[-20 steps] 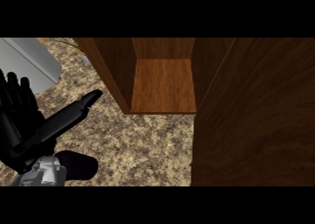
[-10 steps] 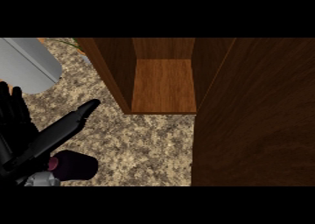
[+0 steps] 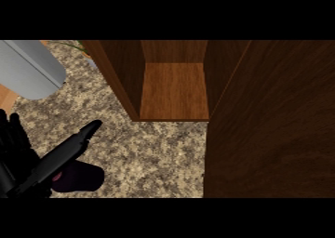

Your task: Pick up the wine, place it into the cabinet and close the cabinet

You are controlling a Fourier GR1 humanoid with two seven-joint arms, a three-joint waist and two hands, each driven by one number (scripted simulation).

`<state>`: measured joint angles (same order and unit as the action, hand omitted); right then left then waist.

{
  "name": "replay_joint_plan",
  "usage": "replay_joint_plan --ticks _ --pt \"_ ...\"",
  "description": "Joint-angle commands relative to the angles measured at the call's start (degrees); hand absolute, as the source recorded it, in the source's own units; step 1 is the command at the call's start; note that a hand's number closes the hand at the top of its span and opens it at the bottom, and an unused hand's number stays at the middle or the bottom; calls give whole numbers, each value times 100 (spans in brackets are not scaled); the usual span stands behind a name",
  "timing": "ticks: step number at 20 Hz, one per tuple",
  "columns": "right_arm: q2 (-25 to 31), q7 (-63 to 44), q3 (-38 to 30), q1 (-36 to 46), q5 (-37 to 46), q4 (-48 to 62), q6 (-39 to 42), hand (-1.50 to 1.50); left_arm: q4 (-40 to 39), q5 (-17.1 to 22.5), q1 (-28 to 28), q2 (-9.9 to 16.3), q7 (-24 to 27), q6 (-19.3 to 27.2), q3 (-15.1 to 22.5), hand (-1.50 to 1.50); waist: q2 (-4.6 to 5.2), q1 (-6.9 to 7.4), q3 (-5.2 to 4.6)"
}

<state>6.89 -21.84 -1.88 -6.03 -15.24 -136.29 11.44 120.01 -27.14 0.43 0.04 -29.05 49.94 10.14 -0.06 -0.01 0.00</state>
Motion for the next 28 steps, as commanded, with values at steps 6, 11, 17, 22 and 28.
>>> replay_joint_plan --ticks 6,11,17,22,28 --pt "-328 20 373 27 368 -77 -62 -150 579 342 1160 -3 496 -12 224 -150 -1 18 -1" --pt "-218 85 120 2 113 43 134 -150 186 1103 1509 3 1203 -52 -58 -150 1 12 0" --pt "-172 -170 -19 -28 -98 -252 92 -150 -377 2202 1919 -3 2379 -112 -236 -150 -2 9 -3" --pt "-422 -649 644 346 598 -400 -364 -150 -459 2954 2556 -4 3150 -401 -387 -150 -4 44 -6" --pt "-231 -344 92 318 4 -56 8 -150 -1173 3617 2631 -4 3934 -726 -475 -150 0 27 -2"
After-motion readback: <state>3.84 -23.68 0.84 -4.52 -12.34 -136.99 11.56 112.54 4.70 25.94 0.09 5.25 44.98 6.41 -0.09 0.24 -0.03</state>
